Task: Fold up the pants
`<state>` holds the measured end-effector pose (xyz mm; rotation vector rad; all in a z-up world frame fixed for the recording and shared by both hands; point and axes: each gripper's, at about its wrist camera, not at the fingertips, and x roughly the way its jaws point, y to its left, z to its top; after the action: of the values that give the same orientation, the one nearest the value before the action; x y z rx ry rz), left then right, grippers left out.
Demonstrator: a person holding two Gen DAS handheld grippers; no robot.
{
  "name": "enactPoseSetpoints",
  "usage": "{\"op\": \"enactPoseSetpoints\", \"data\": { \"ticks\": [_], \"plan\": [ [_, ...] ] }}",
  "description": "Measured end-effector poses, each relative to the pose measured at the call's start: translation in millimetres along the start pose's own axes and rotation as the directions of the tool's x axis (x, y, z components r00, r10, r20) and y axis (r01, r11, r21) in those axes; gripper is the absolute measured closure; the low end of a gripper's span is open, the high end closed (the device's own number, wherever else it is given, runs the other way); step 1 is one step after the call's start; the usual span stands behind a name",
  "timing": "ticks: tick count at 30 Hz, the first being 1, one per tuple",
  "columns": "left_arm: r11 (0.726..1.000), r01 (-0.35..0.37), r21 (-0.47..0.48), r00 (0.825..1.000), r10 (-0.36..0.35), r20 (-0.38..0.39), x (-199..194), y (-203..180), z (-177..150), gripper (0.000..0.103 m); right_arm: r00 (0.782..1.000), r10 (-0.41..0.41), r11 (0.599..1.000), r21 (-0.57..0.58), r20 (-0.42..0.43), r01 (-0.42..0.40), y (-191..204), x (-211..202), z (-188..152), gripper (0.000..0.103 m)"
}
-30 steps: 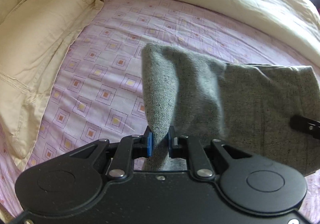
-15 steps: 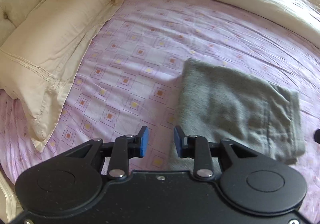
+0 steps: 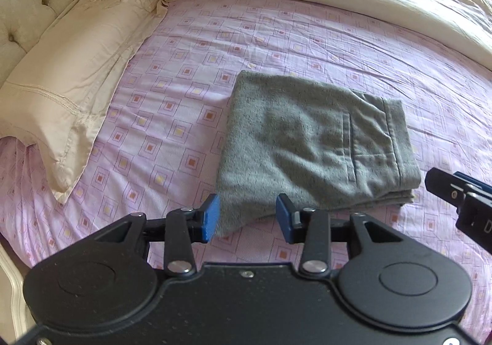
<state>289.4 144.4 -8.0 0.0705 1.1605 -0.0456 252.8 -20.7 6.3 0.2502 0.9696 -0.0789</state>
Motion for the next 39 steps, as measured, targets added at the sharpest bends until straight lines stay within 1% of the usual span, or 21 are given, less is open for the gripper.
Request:
{"op": "enactPoseSetpoints", "data": {
  "ticks": [6, 13, 39],
  "plan": [
    [1.0, -0.01, -0.017, 1.0, 0.01, 0.007, -12, -4, -9, 0.052, 1.0, 0.022, 1.0, 0.005, 0.011, -0.022, -6, -10, -1, 0.073],
    [1.0, -0.014, -0.021, 1.0, 0.014, 0.014, -17, -7, -11, 0.052, 0.999, 0.038, 0.999, -0.007, 0.032, -0.038, -7, -19, -2, 0.073],
    [1.0, -0.023, -0.02, 0.999, 0.024, 0.022, -16, -7, -12, 0.052, 0.999, 0.038, 0.999, 0.003, 0.01, -0.038, -5, -15, -3, 0.073]
  ]
}}
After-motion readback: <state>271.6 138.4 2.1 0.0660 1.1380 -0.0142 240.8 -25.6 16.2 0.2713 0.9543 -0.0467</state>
